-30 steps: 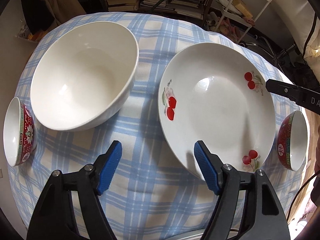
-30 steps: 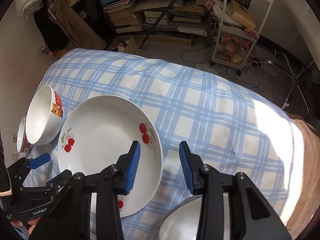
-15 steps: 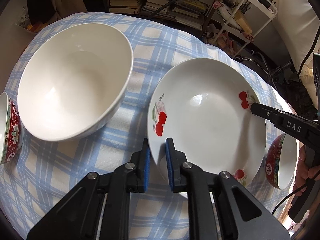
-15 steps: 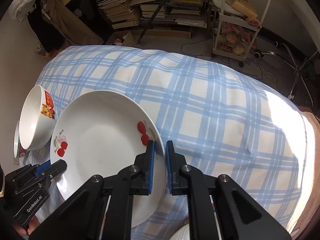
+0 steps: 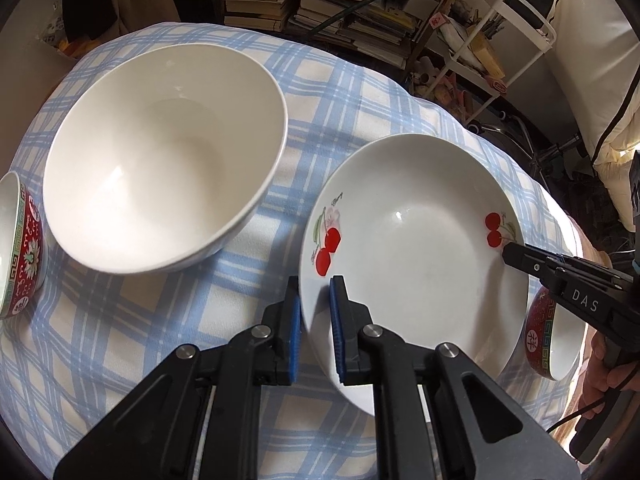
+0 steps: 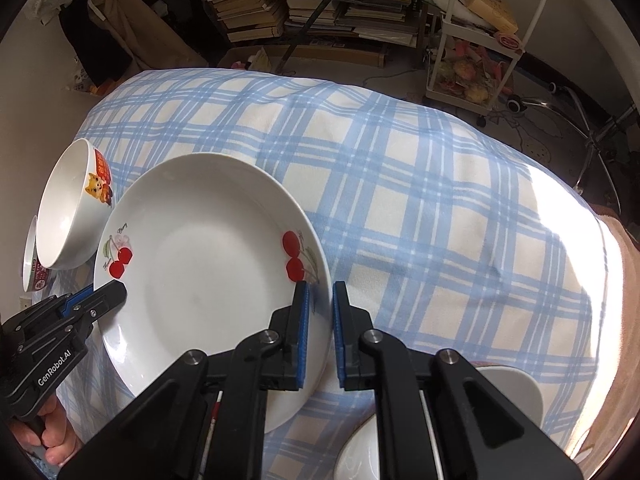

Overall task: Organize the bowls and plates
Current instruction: 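Lift the cherry plate with both tools and carry it toward the plate stack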

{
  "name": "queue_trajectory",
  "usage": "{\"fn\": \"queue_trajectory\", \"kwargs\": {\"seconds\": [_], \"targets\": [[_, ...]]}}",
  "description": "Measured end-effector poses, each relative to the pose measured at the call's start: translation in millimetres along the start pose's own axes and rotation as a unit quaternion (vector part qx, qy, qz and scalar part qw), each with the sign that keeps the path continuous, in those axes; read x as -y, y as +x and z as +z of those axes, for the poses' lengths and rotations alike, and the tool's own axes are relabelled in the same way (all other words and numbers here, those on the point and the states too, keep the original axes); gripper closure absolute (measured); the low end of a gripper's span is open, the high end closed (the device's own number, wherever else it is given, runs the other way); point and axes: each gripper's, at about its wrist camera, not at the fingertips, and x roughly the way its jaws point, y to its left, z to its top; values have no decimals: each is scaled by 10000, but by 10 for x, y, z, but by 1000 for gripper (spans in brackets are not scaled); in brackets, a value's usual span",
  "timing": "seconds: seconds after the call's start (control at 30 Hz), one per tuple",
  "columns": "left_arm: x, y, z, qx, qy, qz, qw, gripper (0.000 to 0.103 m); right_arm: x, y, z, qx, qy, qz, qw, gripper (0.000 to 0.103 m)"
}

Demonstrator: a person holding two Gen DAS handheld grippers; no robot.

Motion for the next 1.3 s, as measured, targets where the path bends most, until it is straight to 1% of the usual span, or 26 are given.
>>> {"fn": "queue_trajectory", "kwargs": {"seconds": [0.17,0.33,0.4,0.53,0.7,0.8,1.0,1.07,1.2,1.3], "targets": [[-17,-46,-66,-5,105,-74,9999,90,-23,-75,-102,49,23,-23,10000,91],[-77,-89,-157,-3,-69,-154,9999,90,-38,-144,-252,76,73,70,9999,92],[-82,-104,-188,-20,-38,-176,9998,90,-58,-182,-314,125,75,90,9999,93],[-85,-201,-246,34,44,-137,9999,90,-76,-215,-401,102,89,138,9998,93],[-99,-347,-310,35,94,-115,9999,90,-87,-316,-503,204,269,264,9991,93],[-130,-472,-402,58,141,-114,9998,90,-106,-391,-577,196,355,384,9984,93],[-192,-716,-606,174,118,-19,9998,90,-258,-545,-804,216,276,438,9984,94],[-198,-800,-676,205,176,-7,9996,90,-302,-611,-906,243,290,434,9983,94],[-241,-930,-842,186,187,-77,9996,90,-325,-727,-1121,282,375,559,9973,94],[-238,-973,-989,171,263,-52,9995,90,-364,-759,-1300,251,348,547,9976,94]]}}
